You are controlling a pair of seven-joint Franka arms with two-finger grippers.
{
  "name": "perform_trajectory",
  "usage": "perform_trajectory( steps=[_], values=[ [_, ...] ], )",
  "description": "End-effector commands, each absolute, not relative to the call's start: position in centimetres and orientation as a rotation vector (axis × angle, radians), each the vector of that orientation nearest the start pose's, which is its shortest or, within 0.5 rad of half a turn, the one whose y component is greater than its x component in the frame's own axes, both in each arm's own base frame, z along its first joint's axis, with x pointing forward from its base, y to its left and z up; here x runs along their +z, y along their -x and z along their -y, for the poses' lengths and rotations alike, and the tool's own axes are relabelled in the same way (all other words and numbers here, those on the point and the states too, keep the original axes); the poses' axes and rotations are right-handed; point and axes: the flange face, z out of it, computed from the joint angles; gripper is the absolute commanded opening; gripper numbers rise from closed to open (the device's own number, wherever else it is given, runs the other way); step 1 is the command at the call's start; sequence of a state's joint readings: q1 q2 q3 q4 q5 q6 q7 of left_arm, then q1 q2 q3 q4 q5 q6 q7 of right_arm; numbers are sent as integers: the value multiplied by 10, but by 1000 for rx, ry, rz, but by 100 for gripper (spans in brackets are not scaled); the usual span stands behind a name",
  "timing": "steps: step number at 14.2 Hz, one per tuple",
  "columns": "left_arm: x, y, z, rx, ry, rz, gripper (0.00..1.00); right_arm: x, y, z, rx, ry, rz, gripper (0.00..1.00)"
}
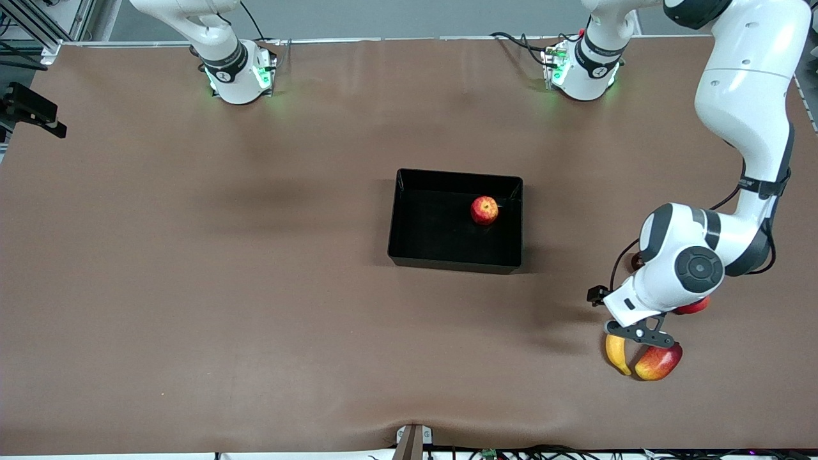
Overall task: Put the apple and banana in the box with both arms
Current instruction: 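Move the left gripper back over the yellow banana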
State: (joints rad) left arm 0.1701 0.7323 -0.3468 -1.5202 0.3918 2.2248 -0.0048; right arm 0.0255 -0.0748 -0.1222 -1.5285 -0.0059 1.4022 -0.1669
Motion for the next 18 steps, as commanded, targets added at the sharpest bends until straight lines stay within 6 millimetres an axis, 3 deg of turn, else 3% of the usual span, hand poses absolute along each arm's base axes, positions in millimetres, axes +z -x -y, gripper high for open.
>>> perform_trajectory(
  steps=[1,3,4,9,16,17,18],
  values=[
    [236,-719,52,-112,2983,-627,100,677,-503,56,69,3148,94,100],
    [220,-723,29,-165,2974,-719,100,677,-502,59,69,3148,87,100],
    [214,-724,26,-180,2970,-748,100,677,-502,59,69,3148,84,100],
    [196,-724,25,-192,2949,-789,100,675,-503,60,74,3148,82,100],
    [191,-724,27,-204,2949,-784,100,674,-503,67,82,3143,59,100],
    [190,-723,27,-202,2948,-789,84,674,-502,69,84,3141,52,100],
    [190,-723,28,-202,2946,-795,58,673,-502,71,83,3137,43,100]
  ],
)
